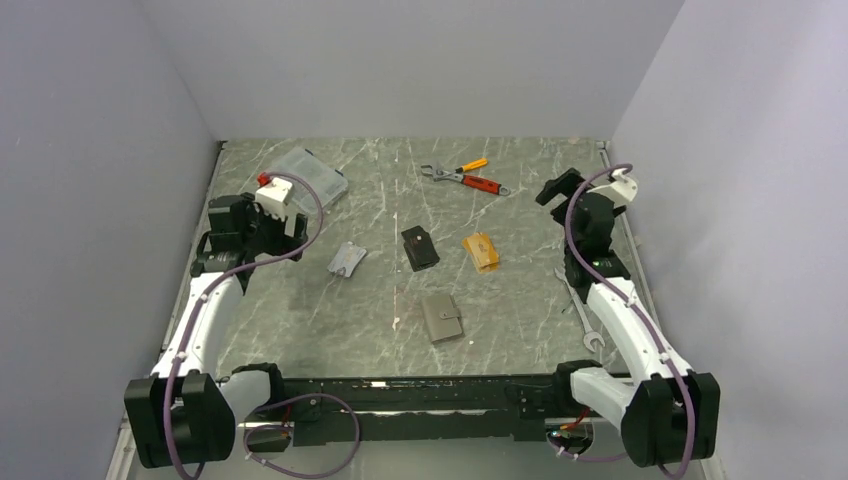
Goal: Put the credit cards into the card holder
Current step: Pick up the card holder from the center of the board.
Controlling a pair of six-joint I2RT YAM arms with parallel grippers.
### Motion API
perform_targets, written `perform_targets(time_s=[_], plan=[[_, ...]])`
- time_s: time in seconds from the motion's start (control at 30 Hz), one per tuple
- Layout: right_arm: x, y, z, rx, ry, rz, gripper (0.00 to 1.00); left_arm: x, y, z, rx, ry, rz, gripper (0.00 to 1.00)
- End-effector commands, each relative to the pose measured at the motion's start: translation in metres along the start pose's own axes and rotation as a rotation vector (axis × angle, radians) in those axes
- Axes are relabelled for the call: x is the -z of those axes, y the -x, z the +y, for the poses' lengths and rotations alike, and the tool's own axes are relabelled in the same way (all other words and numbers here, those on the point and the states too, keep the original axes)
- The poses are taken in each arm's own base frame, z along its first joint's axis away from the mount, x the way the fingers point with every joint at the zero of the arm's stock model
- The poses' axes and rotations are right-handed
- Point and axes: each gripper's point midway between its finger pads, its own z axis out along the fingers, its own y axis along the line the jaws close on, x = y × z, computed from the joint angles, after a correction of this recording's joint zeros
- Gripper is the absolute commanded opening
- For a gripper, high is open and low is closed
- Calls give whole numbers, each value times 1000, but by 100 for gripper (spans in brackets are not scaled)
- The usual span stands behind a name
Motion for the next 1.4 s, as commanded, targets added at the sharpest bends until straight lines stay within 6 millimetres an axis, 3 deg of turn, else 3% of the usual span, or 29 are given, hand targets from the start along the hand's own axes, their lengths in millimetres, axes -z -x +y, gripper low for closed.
perform_targets(time_s=[0.0, 0.1, 0.2, 0.47, 0.63, 0.83, 1.13, 1.37], plan=[[39, -63, 38, 81, 120, 308, 100, 15, 5, -26, -72, -115, 10, 99], [74, -99, 64, 293, 141, 371, 100, 21, -1, -53, -118, -209, 45, 99], [109, -136, 79, 372, 216, 480, 100, 26, -6, -83, -145, -307, 75, 99], [200, -218, 86, 463, 422, 768, 100, 39, -6, -127, -126, -457, 63, 99], [238, -257, 82, 477, 495, 890, 100, 36, -7, -140, -62, -498, 88, 99], [249, -286, 75, 502, 502, 965, 97, 32, -10, -149, -30, -509, 130, 99], [247, -312, 61, 514, 458, 1002, 83, 28, -9, -172, -45, -543, 142, 99], [244, -318, 41, 480, 422, 1025, 73, 17, -34, -204, -54, -614, 237, 99]])
